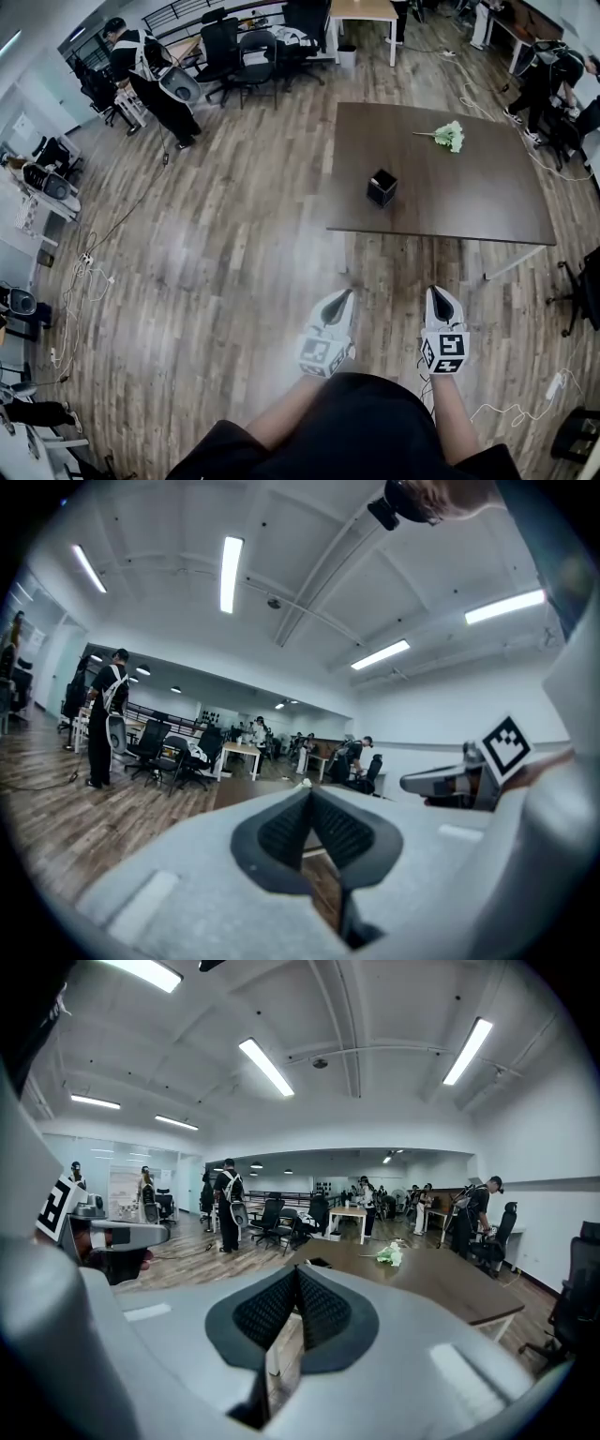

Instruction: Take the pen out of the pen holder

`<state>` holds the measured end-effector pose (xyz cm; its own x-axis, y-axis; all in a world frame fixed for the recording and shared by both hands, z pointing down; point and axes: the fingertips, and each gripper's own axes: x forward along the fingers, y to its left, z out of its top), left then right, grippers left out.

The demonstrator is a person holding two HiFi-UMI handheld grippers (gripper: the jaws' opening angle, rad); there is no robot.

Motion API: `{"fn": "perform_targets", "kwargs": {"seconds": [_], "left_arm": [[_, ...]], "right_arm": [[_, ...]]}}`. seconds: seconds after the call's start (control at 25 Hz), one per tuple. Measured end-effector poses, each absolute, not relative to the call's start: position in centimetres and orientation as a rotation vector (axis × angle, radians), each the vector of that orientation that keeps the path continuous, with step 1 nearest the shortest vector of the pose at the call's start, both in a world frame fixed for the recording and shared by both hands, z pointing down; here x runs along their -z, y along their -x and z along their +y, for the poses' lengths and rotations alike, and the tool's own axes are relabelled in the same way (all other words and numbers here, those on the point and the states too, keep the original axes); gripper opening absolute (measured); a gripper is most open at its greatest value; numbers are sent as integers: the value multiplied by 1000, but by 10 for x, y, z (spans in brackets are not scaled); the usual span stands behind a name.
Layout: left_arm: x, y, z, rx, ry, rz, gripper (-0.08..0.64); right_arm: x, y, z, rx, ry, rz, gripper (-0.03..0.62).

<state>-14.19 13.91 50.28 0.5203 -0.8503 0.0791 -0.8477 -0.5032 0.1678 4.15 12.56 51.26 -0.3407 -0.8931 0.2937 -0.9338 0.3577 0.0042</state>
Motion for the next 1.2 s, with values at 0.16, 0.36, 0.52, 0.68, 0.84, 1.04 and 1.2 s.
{"fn": "perform_targets", "kwargs": {"seconds": [0.16, 0.36, 0.52, 0.68, 0.84, 1.04, 1.2], "left_arm": [[-503, 165, 88, 24, -2589, -1424, 3], [-520, 183, 35, 2, -2592, -1361, 3], [-525, 173, 10, 5, -2613, -1287, 2], [-530, 166, -14, 18, -2596, -1278, 2], [-538, 158, -39, 13, -2585, -1308, 2], [-546, 154, -83, -13, -2565, -1372, 2], [-550, 140, -130, -66, -2551, -1408, 3]], "right_arm": [[-523, -22, 85, -282, -1628, -2341, 3], [-536, 6, 32, -313, -1631, -2316, 3], [-531, 21, 4, -293, -1616, -2321, 3], [-537, 13, -14, -288, -1627, -2297, 3], [-553, -6, -34, -317, -1640, -2287, 3], [-555, -14, -83, -323, -1647, -2351, 3], [-562, -27, -140, -341, -1617, -2391, 3]]}}
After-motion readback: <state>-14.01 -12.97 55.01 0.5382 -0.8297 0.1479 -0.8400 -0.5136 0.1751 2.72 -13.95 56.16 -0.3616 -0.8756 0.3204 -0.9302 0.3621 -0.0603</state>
